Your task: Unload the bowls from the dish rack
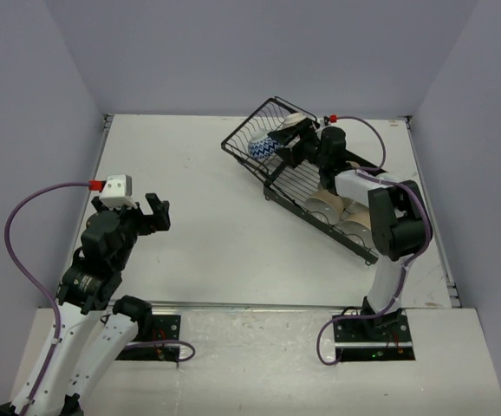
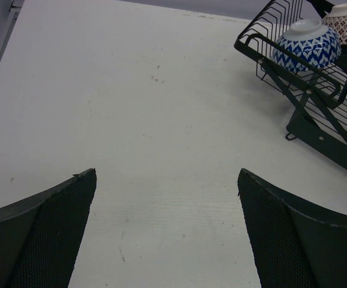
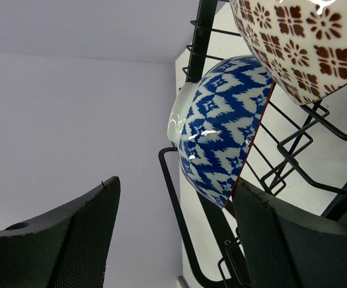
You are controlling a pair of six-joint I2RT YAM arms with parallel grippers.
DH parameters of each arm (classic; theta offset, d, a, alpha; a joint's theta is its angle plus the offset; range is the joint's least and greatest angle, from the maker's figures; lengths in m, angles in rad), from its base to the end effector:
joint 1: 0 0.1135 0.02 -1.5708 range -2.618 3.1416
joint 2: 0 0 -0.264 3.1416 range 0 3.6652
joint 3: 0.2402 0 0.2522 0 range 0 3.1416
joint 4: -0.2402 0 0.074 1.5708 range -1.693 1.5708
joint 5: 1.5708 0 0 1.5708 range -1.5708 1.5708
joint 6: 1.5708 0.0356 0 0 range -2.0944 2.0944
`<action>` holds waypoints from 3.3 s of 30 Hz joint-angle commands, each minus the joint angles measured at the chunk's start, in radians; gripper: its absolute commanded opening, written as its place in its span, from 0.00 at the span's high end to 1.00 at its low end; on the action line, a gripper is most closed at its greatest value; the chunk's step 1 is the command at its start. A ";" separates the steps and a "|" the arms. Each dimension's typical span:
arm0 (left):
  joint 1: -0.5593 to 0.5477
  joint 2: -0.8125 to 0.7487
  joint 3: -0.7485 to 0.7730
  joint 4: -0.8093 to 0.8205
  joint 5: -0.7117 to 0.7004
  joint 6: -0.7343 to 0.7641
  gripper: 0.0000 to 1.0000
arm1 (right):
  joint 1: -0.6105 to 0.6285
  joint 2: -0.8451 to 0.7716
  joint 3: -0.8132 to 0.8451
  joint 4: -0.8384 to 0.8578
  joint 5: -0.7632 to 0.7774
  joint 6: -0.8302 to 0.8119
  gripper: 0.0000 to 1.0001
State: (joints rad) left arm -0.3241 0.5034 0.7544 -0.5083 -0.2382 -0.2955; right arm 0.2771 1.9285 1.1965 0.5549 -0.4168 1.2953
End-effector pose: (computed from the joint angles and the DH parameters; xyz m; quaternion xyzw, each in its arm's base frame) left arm 0.1128 -0.0290 0.3322 -0.0613 0.7873 -0.0952 0.6061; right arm 0.4189 0.1341 0.2229 0.2497 0.7198 0.5565 0.3314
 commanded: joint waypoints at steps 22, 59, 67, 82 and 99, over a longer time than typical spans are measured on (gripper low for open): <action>-0.020 -0.016 -0.007 0.053 0.022 0.024 0.00 | 0.039 0.041 0.095 0.000 0.059 0.001 0.33; -0.052 -0.034 -0.007 0.053 0.019 0.024 0.00 | 0.070 0.138 0.202 -0.012 0.073 -0.008 0.88; -0.053 -0.036 -0.007 0.054 0.017 0.024 0.00 | 0.074 0.147 0.222 -0.015 0.065 -0.021 1.00; -0.053 -0.029 -0.001 0.044 -0.032 0.015 0.00 | 0.109 0.038 0.276 0.036 -0.068 -0.165 1.00; -0.026 -0.006 0.017 -0.030 -0.239 -0.132 0.00 | 0.267 -0.131 0.466 -0.531 0.007 -0.887 1.00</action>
State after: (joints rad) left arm -0.3641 0.4885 0.7544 -0.5156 -0.4072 -0.3843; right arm 0.4721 1.9053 1.5593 0.2161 -0.4568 0.6842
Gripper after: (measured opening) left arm 0.997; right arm 0.038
